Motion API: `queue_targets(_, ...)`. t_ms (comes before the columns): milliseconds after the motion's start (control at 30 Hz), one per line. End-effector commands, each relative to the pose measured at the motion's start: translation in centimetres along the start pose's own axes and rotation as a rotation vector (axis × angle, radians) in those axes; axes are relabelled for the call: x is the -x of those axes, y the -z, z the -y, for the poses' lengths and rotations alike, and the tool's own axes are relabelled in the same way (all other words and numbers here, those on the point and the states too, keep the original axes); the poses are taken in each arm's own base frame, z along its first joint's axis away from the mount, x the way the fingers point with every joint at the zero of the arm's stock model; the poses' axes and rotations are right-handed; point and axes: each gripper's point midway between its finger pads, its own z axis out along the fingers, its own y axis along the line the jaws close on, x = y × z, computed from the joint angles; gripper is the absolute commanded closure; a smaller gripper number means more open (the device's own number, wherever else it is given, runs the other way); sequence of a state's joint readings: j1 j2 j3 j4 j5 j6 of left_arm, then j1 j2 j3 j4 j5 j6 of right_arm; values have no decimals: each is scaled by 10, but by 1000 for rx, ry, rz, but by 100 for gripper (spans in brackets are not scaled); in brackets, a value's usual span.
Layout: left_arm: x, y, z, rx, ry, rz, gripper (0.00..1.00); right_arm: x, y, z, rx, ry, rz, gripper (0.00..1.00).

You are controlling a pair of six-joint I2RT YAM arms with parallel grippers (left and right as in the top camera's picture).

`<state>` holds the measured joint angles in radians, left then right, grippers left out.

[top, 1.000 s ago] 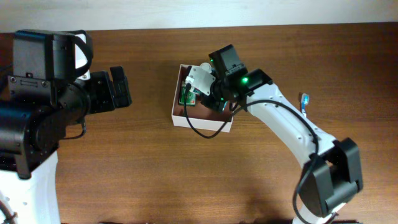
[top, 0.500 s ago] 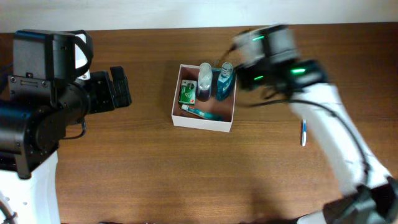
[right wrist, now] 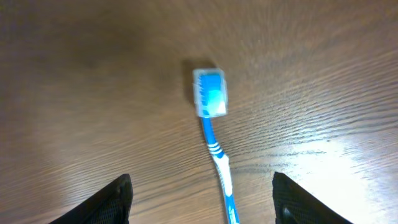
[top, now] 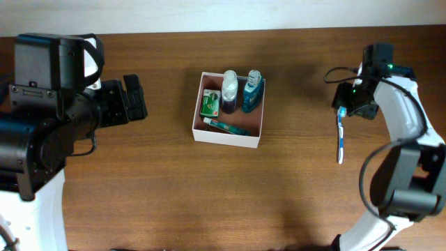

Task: Pack container
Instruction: 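Grasp the blue toothbrush with the right gripper, then carry the toothbrush into the box and release it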

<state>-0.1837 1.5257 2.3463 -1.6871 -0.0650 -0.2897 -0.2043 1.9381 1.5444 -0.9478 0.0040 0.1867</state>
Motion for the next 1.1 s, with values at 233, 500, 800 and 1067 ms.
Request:
queue_targets(233, 2, 3, -3, 13, -12, 14, 1, -32, -75, 24, -36, 42, -209, 46)
queue_targets(500, 2, 3, -3, 13, -12, 14, 1, -42, -83, 17, 7, 35, -256, 87)
queue_targets(800, 2, 3, -3, 13, -11, 14, 1, -36, -50, 5, 48, 35, -208, 96)
queue_targets(1067, 2, 3, -3, 13, -12, 14, 1, -7, 91, -96, 266, 303, 154, 96)
